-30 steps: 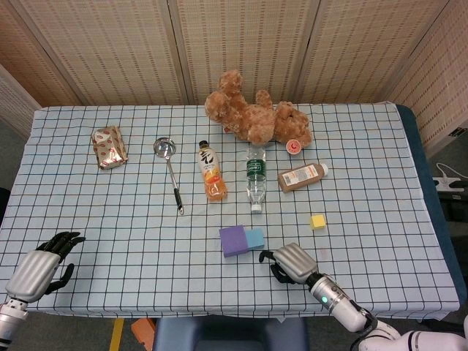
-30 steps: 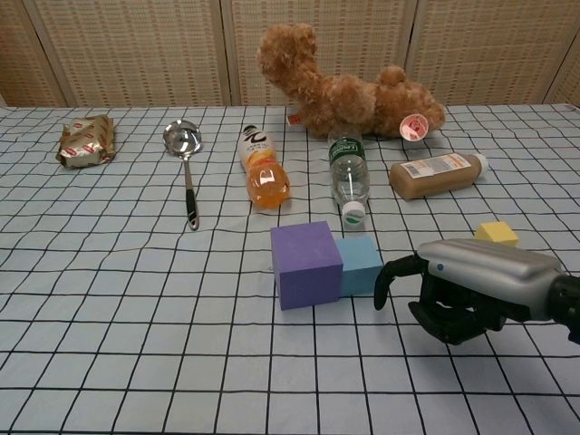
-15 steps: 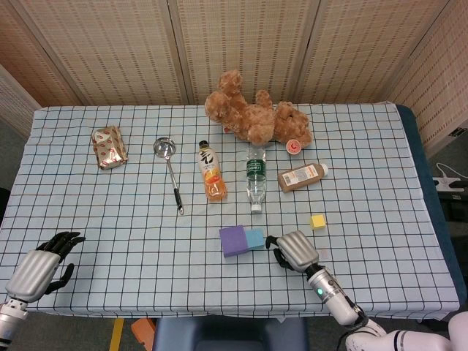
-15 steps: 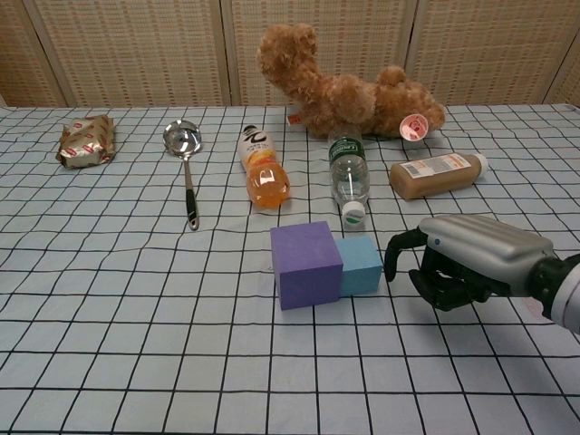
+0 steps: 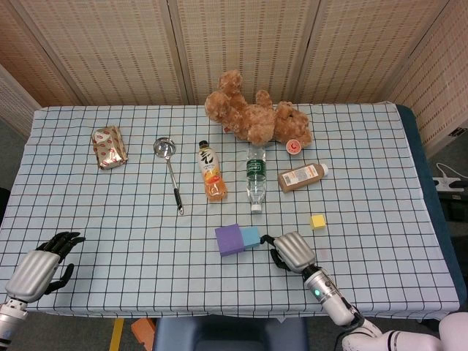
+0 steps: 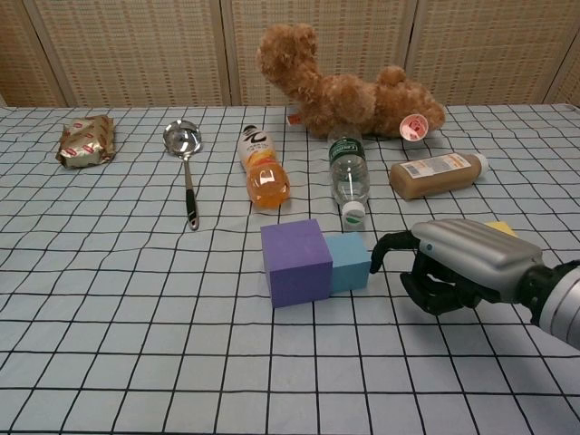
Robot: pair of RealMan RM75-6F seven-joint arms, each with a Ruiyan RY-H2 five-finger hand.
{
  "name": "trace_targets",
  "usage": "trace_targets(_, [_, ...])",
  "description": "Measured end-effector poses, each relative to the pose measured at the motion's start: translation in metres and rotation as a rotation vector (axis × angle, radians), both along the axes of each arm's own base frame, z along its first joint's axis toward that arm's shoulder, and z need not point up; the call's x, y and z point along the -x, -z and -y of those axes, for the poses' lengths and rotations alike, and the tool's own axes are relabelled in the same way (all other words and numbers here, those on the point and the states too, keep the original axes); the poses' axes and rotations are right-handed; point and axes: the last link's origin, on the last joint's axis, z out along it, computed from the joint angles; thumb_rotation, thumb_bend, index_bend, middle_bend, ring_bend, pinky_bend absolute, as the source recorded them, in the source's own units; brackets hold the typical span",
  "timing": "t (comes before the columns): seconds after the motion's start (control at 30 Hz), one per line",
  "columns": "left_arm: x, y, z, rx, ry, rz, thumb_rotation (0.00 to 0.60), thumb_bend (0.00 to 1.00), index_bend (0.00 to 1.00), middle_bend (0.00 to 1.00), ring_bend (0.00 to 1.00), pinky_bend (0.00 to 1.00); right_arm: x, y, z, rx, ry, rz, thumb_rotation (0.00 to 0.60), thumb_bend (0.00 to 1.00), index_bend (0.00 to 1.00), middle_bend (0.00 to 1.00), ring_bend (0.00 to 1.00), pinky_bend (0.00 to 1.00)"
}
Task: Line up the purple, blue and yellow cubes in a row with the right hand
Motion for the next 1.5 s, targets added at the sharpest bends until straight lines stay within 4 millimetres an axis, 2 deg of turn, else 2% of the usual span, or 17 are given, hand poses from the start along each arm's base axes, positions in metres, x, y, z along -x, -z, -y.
trace_targets(0.13, [0.000, 0.000, 0.000, 0.001, -0.001, 0.000, 0.600, 0.56, 0.19, 0.13, 0.11, 0.34, 0.002, -0.002, -0.001, -0.007, -0.003, -0.004, 0.600, 0.61, 0.35, 0.93, 0.99, 1.00])
trace_targets(0.23, [0.000, 0.000, 0.000, 0.002, -0.002, 0.000, 0.600, 0.56, 0.19, 0.13, 0.11, 0.34, 0.003, -0.006, -0.001, 0.010, -0.014, -0.013, 0.600, 0.58, 0.40, 0.93, 0.99, 1.00])
trace_targets(0.5, [0.000, 0.000, 0.000, 0.003, -0.003, 0.002, 0.600, 0.56, 0.19, 0.13, 0.11, 0.34, 0.002, -0.027, 0.005, 0.154, -0.076, -0.044, 0.600, 0.36, 0.40, 0.93, 0.99, 1.00])
trace_targets(0.63, [0.000, 0.000, 0.000, 0.004, -0.003, 0.003, 0.600, 0.56, 0.19, 0.14, 0.11, 0.34, 0.007, -0.043, 0.017, 0.273, -0.094, -0.087, 0.600, 0.24, 0.36, 0.93, 0.99, 1.00])
trace_targets(0.83, [0.000, 0.000, 0.001, 0.005, -0.004, 0.004, 0.600, 0.56, 0.19, 0.14, 0.11, 0.34, 0.022, -0.053, 0.033, 0.347, -0.054, -0.160, 0.600, 0.14, 0.31, 0.93, 0.99, 1.00])
trace_targets(1.23, [0.000, 0.000, 0.000, 0.005, -0.007, 0.004, 0.600, 0.56, 0.19, 0.14, 0.11, 0.34, 0.048, -0.062, 0.051, 0.345, 0.053, -0.266, 0.600, 0.13, 0.35, 0.93, 0.99, 1.00])
trace_targets(1.5, [0.000, -0.001, 0.000, 0.005, -0.010, 0.005, 0.600, 0.56, 0.19, 0.14, 0.11, 0.34, 0.064, -0.064, 0.052, 0.309, 0.110, -0.290, 0.600, 0.13, 0.36, 0.93, 0.99, 1.00])
